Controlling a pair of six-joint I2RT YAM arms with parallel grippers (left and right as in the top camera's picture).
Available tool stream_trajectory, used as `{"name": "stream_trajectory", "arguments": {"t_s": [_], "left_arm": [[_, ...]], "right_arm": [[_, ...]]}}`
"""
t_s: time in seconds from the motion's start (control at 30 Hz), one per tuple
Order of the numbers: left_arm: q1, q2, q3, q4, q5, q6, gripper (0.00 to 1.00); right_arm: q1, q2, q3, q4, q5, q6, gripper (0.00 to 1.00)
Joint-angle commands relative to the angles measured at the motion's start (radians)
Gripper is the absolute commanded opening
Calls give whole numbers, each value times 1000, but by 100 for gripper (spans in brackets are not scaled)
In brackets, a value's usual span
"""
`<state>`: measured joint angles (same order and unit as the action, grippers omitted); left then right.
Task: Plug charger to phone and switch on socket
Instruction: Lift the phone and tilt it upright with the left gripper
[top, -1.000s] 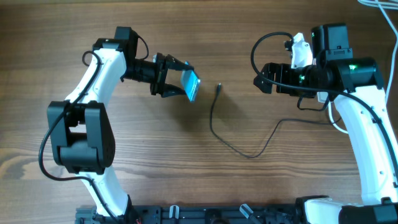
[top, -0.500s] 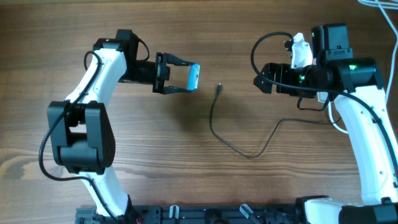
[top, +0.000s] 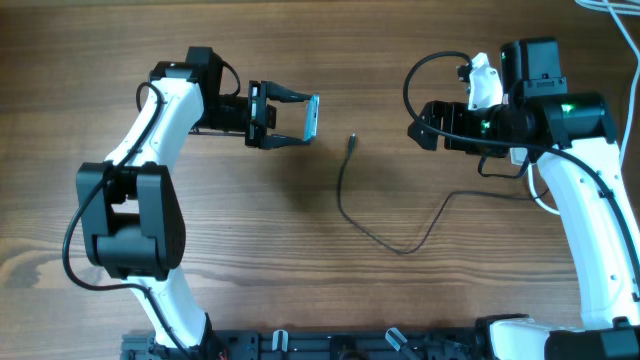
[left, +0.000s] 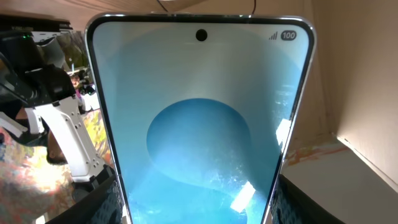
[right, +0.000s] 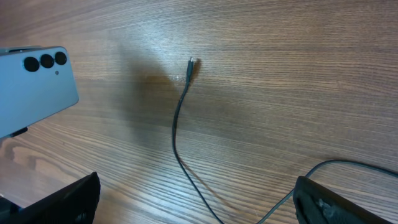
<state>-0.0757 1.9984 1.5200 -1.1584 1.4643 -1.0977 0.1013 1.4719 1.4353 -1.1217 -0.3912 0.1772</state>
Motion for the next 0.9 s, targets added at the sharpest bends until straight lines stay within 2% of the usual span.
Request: {"name": "stream_trajectory", "arguments": {"t_s": [0.0, 0.33, 0.67, 0.87], "left_arm": [[3, -35, 23, 2, 54, -10, 4], [3, -35, 23, 2, 53, -6, 4], [3, -35, 23, -7, 54, 126, 4], [1, -35, 23, -9, 53, 126, 4]], "right_arm": [[2, 12, 9, 3, 10, -18, 100], [2, 12, 9, 3, 10, -18, 100], [2, 12, 9, 3, 11, -18, 100], [2, 12, 9, 3, 11, -18, 100]]}}
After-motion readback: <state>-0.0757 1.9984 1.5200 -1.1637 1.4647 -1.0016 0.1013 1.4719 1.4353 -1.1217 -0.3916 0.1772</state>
